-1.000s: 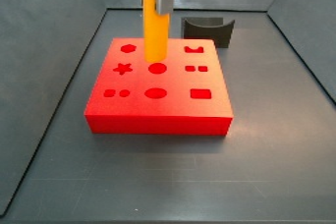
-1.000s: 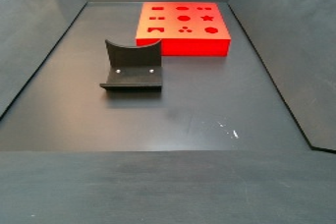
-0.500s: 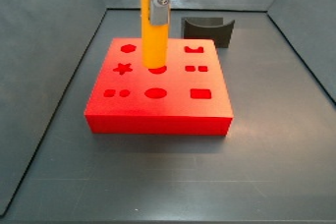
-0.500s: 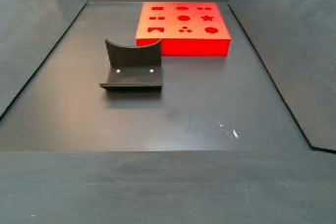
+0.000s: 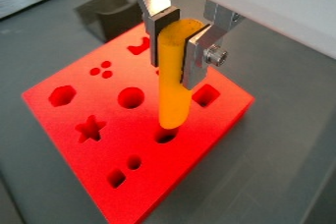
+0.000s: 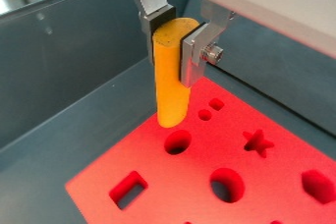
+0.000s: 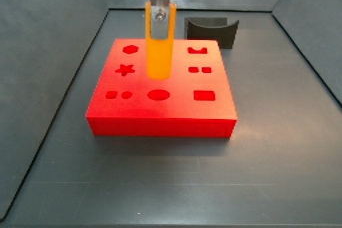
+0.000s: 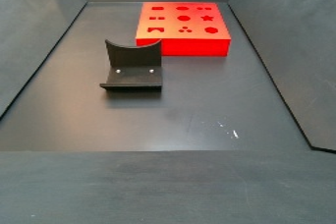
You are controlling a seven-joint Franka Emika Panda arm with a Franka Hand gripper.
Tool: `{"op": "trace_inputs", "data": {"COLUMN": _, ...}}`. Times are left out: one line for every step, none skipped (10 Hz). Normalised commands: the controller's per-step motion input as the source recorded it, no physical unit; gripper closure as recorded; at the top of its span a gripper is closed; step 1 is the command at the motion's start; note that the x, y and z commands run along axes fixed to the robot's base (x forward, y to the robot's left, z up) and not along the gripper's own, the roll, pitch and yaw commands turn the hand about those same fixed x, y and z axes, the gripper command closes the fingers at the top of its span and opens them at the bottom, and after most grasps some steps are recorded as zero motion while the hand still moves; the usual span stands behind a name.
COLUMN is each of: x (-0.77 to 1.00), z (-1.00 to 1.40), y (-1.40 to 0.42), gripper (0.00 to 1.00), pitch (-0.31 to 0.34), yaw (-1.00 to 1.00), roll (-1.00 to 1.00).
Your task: Insert the oval object.
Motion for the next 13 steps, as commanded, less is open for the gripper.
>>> {"op": "trace_inputs", "data": {"x": -0.07, "z": -0.12, "y": -0.14, "gripper": 1.0, "pitch": -0.041, "yaw": 0.08, "roll": 0.04}}
{"op": "trace_inputs", "data": {"x": -0.09, "z": -0.27, "y": 0.0, "gripper": 1.0, "pitch": 0.0, "yaw": 0.15, "roll": 0.13}}
{"op": "trace_inputs", "data": {"x": 0.21, "z": -0.42, "y": -0.01, "gripper": 1.0, "pitch": 0.0, "yaw": -0.01, "roll": 0.21}}
{"op": "trace_inputs", "data": {"x": 0.18, "z": -0.48, "y": 0.0, "gripper": 1.0, "pitch": -0.006, "yaw": -0.11, "roll": 0.2}}
{"op": "trace_inputs", "data": {"x": 0.15, "z": -0.39, "y": 0.0, "gripper": 1.0, "pitch": 0.0, "yaw": -0.11, "roll": 0.17}}
{"op": "trace_inputs", "data": {"x": 0.3, "z": -0.36, "y": 0.0, "gripper": 1.0, "pitch": -0.033, "yaw": -0.2, "roll": 0.14}}
{"op": "trace_inputs", "data": {"x": 0.26, "z": -0.33, "y": 0.0, "gripper": 1.0, "pitch": -0.02, "yaw": -0.26, "roll": 0.07}}
{"op": "trace_inputs", "data": {"x": 0.0, "z": -0.15, "y": 0.16, "gripper": 1.0, "pitch": 0.0, "yaw": -0.13, "roll": 0.0}}
{"op": "trace_inputs", "data": {"x": -0.27, "z": 0.0, "y": 0.25, "gripper": 1.0, "pitch": -0.043, "yaw": -0.04, "roll": -0.09}}
{"op": "trace_inputs", "data": {"x": -0.4, "z": 0.03, "y": 0.3, "gripper": 1.0, "pitch": -0.073, "yaw": 0.0, "roll": -0.19}}
{"op": "trace_inputs", "data": {"x": -0.37, "z": 0.0, "y": 0.24, "gripper": 1.0, "pitch": -0.094, "yaw": 0.0, "roll": -0.23}}
{"op": "trace_inputs", "data": {"x": -0.17, "z": 0.0, "y": 0.0, "gripper": 1.0, "pitch": -0.15, "yaw": 0.0, "roll": -0.26}}
{"op": "trace_inputs", "data": {"x": 0.07, "z": -0.19, "y": 0.0, "gripper": 1.0, "pitch": -0.179, "yaw": 0.0, "roll": -0.23}}
